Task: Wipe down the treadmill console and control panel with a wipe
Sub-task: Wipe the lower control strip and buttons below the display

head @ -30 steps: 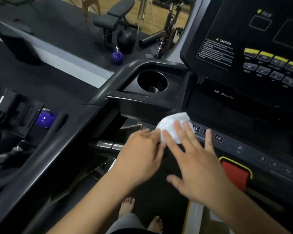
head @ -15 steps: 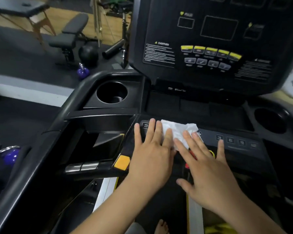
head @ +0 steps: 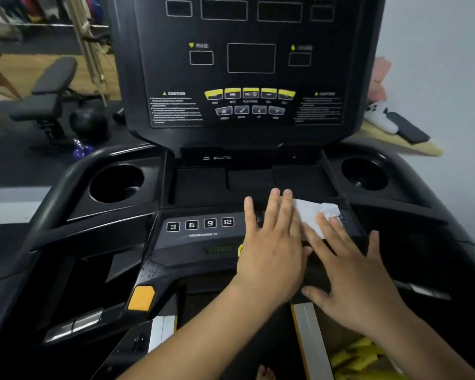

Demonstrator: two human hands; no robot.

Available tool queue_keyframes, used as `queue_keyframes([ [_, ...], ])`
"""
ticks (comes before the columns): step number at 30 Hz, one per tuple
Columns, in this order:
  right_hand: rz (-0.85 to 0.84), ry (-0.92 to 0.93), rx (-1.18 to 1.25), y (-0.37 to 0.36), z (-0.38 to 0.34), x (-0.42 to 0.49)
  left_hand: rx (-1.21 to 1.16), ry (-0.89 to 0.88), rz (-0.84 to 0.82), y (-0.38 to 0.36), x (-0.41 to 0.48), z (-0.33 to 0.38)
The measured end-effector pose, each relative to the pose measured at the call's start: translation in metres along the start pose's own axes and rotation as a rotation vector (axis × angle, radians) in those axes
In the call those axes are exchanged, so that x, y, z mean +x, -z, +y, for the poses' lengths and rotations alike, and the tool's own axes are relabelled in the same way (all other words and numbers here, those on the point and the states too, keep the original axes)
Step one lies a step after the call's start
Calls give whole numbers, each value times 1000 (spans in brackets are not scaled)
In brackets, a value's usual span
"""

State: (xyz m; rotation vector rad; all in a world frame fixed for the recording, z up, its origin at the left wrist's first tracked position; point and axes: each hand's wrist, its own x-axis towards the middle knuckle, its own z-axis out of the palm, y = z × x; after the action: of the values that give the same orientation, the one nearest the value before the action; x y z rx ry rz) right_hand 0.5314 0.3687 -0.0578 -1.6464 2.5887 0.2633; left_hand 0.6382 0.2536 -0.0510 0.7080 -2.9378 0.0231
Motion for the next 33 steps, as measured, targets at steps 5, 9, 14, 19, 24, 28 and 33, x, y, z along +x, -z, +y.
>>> queue_keyframes([
  [5,-20,-60,20,-17,18,-32,-24,-177,-39,-20,-17,17],
  [9,-25,-89,33,-18,28,-40,54,-210,-86,-15,-5,31],
  [14,6,-110,148,-1,40,1,139,-209,-113,-9,45,39],
  [19,9,-133,394,7,45,-9,95,-234,-85,-8,38,43],
  [24,8,-127,243,-25,52,-68,44,-359,-140,-31,-2,73],
  [28,-19,-103,197,-51,62,-90,123,-434,-122,-41,-4,90],
  [33,42,-48,207,-55,56,-82,39,-412,-64,-44,-11,73],
])
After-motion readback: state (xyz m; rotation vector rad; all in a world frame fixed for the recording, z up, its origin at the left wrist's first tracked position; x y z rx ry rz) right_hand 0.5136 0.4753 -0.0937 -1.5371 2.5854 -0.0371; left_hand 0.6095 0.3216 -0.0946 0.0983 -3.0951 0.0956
